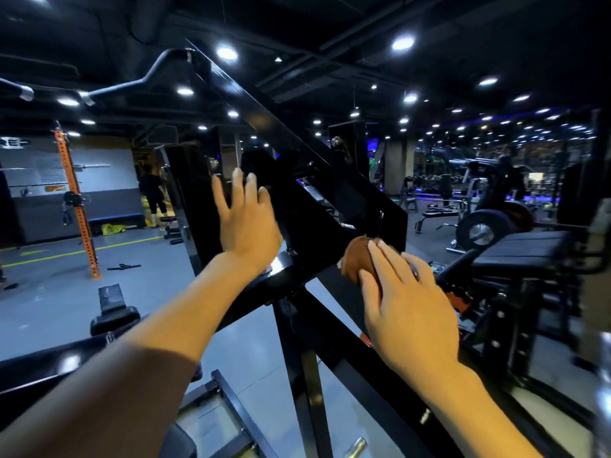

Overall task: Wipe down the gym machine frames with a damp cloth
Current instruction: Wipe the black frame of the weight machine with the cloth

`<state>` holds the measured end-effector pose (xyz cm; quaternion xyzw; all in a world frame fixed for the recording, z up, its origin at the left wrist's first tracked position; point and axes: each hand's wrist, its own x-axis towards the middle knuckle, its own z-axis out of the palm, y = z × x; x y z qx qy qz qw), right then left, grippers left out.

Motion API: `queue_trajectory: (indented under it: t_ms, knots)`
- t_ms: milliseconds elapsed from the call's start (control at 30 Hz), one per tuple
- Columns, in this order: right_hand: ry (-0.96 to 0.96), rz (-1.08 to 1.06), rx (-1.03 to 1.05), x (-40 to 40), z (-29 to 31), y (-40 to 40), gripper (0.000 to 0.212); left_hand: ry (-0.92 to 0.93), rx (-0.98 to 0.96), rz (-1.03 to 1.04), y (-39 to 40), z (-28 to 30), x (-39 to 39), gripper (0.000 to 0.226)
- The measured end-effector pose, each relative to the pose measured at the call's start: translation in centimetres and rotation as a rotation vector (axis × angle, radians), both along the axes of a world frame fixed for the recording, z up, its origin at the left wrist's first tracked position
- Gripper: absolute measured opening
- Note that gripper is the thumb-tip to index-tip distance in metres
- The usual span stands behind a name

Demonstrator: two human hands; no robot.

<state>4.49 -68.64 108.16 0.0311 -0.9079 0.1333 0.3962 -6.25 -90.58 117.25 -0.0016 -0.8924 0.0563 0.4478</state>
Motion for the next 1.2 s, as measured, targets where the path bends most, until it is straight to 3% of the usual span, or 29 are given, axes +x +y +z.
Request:
queue_trajectory:
  t_ms: [133, 233, 500, 633, 800, 1067, 1200]
  knots:
    - [-0.038, 0.071, -0.042, -3.8, 3.3, -0.5, 0.056, -0.061, 0.957, -0.601, 5.5, -1.9, 2.6, 0.057]
    - [-0.033, 0.145, -0.038, -3.7, 3.2, 0.2, 0.055, -0.125, 1.282, -0.758, 8.4, -2.8, 4.2, 0.066]
    - [-0.029, 0.104, 0.002, 8.6, -7.2, 7.5, 0.057, -0.157, 1.292, -1.036, 14.7, -11.0, 9.9, 0.06]
    - [-0.02, 0.087, -0.029, 7.6, -6.2, 6.7, 0.057, -0.171, 1.181, -1.027, 15.1, -12.9, 9.3, 0.062]
    - [0.013, 0.053, -0.013, 4.5, -4.0, 3.3, 0.055, -0.169, 1.214, -1.049, 14.6, -13.1, 8.7, 0.058]
    - [-0.041, -0.036, -0.002, 15.4, -14.3, 12.1, 0.057, -0.307, 1.184, -1.09, 16.9, -17.5, 12.7, 0.06]
    - [-0.029, -0.062, -0.018, 16.0, -14.1, 12.4, 0.056, -0.373, 1.158, -1.157, 17.5, -20.0, 15.1, 0.06]
